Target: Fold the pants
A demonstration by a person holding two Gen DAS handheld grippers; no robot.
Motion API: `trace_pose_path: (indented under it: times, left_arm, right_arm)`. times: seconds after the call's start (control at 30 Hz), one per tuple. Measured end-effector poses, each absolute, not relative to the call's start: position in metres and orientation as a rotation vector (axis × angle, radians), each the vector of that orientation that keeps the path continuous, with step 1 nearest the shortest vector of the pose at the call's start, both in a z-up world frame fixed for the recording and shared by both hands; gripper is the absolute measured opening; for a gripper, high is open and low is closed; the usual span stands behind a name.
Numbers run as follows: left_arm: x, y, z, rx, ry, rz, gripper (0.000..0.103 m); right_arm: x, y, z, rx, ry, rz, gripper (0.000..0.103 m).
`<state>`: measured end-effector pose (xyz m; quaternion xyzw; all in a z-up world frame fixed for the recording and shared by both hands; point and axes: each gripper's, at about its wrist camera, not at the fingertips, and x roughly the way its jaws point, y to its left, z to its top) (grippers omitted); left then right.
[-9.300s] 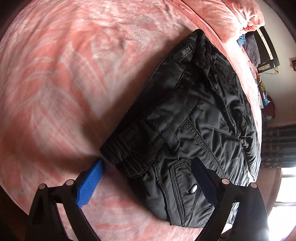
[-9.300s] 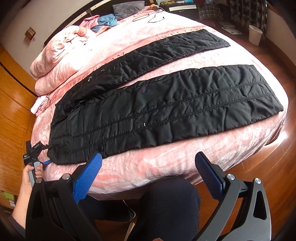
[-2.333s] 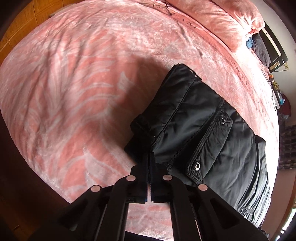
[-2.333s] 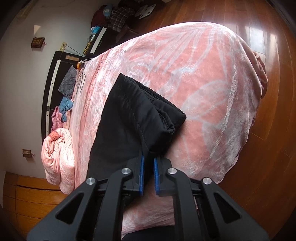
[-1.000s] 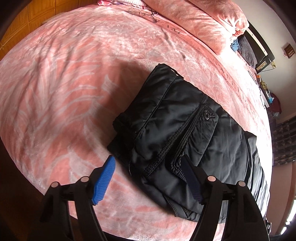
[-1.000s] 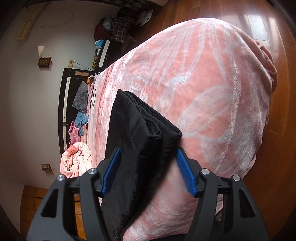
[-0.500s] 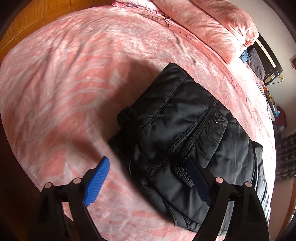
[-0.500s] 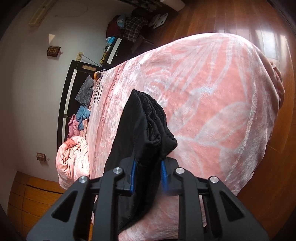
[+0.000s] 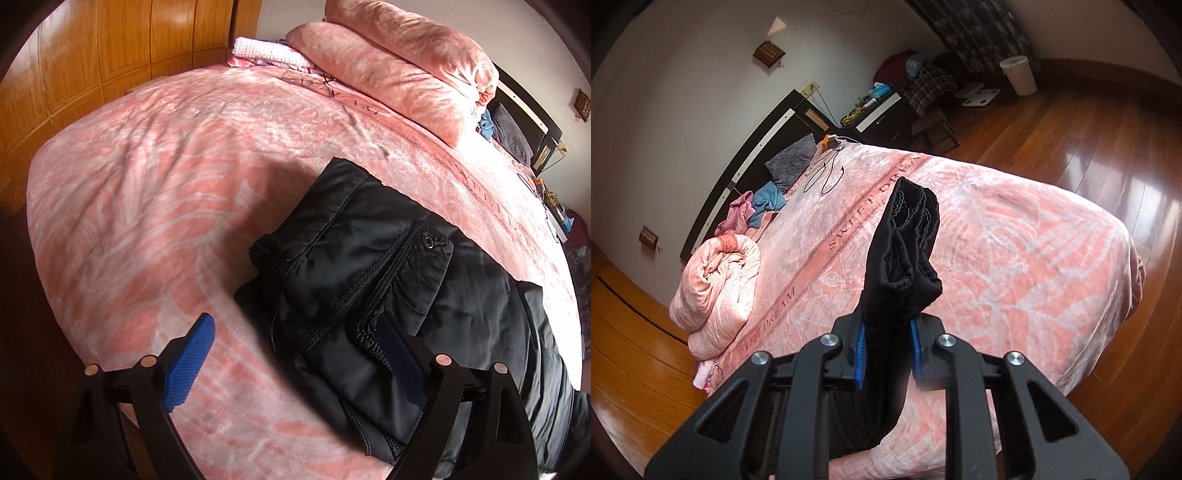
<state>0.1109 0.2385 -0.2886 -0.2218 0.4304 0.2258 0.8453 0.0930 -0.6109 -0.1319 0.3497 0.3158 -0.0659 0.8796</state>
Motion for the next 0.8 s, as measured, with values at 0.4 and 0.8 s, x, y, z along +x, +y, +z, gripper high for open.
trace_pose_path:
  times: [0.4,0.8]
  left_arm:
    - [0.107,0.244,-0.296,-0.511,0.908,0.458,0.094]
    - [0.109,0.238,-0.297,-0.489,0.915,0.471,0.094]
  right_arm:
    - [0.103,-0.546,-0.090,0.539,0.649,-0.164,0.017]
    - [0.109,-0.520,-0.074,0.428,0.609,-0.147,0.017]
